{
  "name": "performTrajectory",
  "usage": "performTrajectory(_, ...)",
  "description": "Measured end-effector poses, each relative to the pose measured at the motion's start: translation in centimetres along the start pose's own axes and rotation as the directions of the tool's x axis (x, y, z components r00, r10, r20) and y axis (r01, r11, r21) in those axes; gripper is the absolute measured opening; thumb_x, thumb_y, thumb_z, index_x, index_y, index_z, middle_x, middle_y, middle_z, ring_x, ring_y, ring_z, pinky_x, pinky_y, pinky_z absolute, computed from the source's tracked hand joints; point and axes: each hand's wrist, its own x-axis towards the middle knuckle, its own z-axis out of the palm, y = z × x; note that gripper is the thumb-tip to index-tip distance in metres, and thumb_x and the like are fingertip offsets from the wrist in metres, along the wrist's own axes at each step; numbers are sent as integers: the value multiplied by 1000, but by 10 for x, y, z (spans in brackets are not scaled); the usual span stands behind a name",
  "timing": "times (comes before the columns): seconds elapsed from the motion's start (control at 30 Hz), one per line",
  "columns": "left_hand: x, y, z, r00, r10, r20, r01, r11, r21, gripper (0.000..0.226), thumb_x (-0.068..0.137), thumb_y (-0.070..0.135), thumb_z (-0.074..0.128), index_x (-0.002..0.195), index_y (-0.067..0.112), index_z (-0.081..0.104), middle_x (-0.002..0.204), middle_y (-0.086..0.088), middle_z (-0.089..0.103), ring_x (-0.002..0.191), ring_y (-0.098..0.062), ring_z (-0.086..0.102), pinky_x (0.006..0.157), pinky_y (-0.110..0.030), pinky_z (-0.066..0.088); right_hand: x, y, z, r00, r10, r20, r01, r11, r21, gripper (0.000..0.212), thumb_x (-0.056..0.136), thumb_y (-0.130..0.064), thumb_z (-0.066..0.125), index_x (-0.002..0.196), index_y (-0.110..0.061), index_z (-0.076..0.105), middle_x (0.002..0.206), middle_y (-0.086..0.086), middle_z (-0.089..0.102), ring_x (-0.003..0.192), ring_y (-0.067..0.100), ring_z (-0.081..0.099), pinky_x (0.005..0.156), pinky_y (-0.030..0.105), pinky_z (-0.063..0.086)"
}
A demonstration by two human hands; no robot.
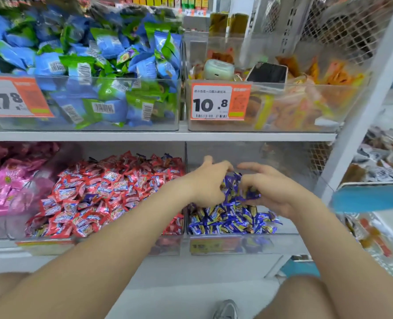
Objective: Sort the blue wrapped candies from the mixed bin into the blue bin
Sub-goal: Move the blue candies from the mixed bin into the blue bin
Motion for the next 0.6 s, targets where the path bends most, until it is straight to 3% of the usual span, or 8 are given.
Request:
performTrajectory(0.1, -10, -10, -2, 987, 150, -53, -150, 989, 0, 67, 90, 11, 60, 151, 31, 42, 148, 1, 39, 129, -19, 54, 112, -39, 46, -2, 0, -1, 997, -71, 35, 73, 997, -32, 70, 76, 3, 52, 136, -30, 64, 136, 14, 65, 114, 23, 64, 87, 45, 54)
performTrajectory(0.17, -33, -19, -4, 943, 247, -225, -257, 966, -17, 50, 90, 9, 58, 133, 34, 60, 134, 9, 50, 120, -7, 54, 109, -27, 41, -6, -4, 8, 981, -193, 32, 195, 960, -202, 63, 76, -3, 53, 131, -28, 70, 135, 0, 69, 124, 18, 64, 95, 39, 53)
performTrajectory(0.23, -61, -32, -7, 889, 253, -382, -263, 964, 28, 31, 92, 13, 59, 111, 36, 68, 114, 14, 53, 98, 0, 55, 94, -26, 45, -10, -9, 22, 937, -348, 19, 323, 848, -420, 43, 86, -3, 55, 113, -28, 78, 109, -7, 80, 106, 12, 73, 99, 39, 58)
performTrajectory(0.3, -89, -56, -11, 876, 147, -459, -135, 989, 59, 20, 93, 17, 57, 99, 35, 64, 102, 14, 52, 90, -4, 56, 86, -33, 48, -21, -18, 46, 905, -421, 53, 387, 767, -512, 36, 88, -4, 57, 94, -33, 78, 85, -7, 80, 83, 15, 75, 86, 42, 62)
performTrajectory(0.37, -114, -87, -13, 898, -84, -433, 105, 994, 26, 14, 94, 21, 55, 100, 34, 58, 102, 9, 48, 91, -15, 57, 86, -39, 50, -34, -27, 76, 876, -460, 147, 464, 717, -521, 32, 89, -7, 58, 91, -32, 78, 80, -4, 78, 77, 17, 74, 80, 39, 62)
performTrajectory(0.47, -140, -121, -14, 811, -454, -370, 554, 799, 234, 32, 96, 38, 50, 123, 21, 46, 121, -9, 45, 114, -38, 49, 100, -50, 46, -45, -33, 124, 808, -493, 322, 584, 595, -552, 26, 92, -11, 60, 98, -27, 79, 82, -6, 78, 76, 8, 72, 81, 30, 59)
performTrajectory(0.53, -154, -128, -16, 712, -620, -330, 700, 665, 262, 50, 98, 47, 48, 133, 14, 36, 133, -17, 38, 125, -46, 42, 103, -53, 43, -37, -29, 152, 744, -518, 423, 649, 408, -642, 27, 92, -14, 62, 111, -25, 78, 96, -6, 77, 90, 9, 70, 89, 32, 56)
performTrajectory(0.6, -163, -139, -18, 640, -692, -334, 766, 608, 207, 65, 97, 55, 51, 139, 10, 31, 137, -20, 35, 127, -48, 41, 102, -53, 44, -27, -25, 178, 696, -480, 534, 685, 224, -693, 34, 93, -23, 64, 127, -22, 69, 116, 1, 71, 112, 22, 63, 99, 40, 51)
